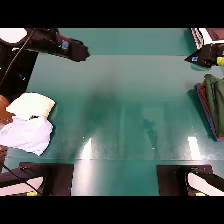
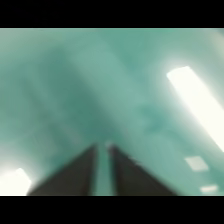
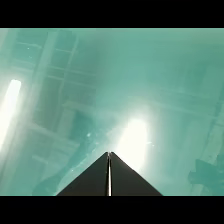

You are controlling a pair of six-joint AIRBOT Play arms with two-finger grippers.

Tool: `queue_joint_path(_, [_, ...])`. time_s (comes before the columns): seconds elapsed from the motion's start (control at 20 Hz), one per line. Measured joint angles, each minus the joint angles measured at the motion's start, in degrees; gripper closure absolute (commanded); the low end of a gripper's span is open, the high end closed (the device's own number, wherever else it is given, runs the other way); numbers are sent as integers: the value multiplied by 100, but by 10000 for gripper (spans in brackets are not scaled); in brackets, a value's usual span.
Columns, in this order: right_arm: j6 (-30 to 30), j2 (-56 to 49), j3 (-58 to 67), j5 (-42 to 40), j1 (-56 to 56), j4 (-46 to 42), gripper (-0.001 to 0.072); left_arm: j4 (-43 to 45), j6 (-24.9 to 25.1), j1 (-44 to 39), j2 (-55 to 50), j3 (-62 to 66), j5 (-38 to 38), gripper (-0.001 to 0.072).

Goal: Fold the shirts.

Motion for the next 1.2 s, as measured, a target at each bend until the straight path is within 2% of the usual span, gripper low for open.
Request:
queue_joint_path(0.15, [2,2,0,4,0,0,696,1248,-234,457,0,-140,-468,202])
queue_joint_path(0.3, [2,0,2,15,0,2,697,1978,-485,1222,0,-627,-723,201])
queue_joint_path(0.55, [2,0,0,7,0,0,697,2365,-796,2302,0,-2188,-549,202])
queue_joint_path(0.8, [2,-7,-7,-11,0,-2,697,2441,-911,2747,2,-3508,92,205])
queue_joint_path(0.85, [2,-9,-7,-20,0,-2,697,2439,-916,2778,9,-3613,164,243])
queue_joint_path(0.9, [2,-9,-7,-22,0,-2,697,2444,-938,2809,13,-3692,210,556])
queue_joint_path(0.95, [2,-9,-7,-24,0,-2,697,2448,-938,2822,13,-3738,245,677])
queue_joint_path(1.2, [4,-9,4,-24,0,35,697,2455,-938,2859,251,-3493,146,680])
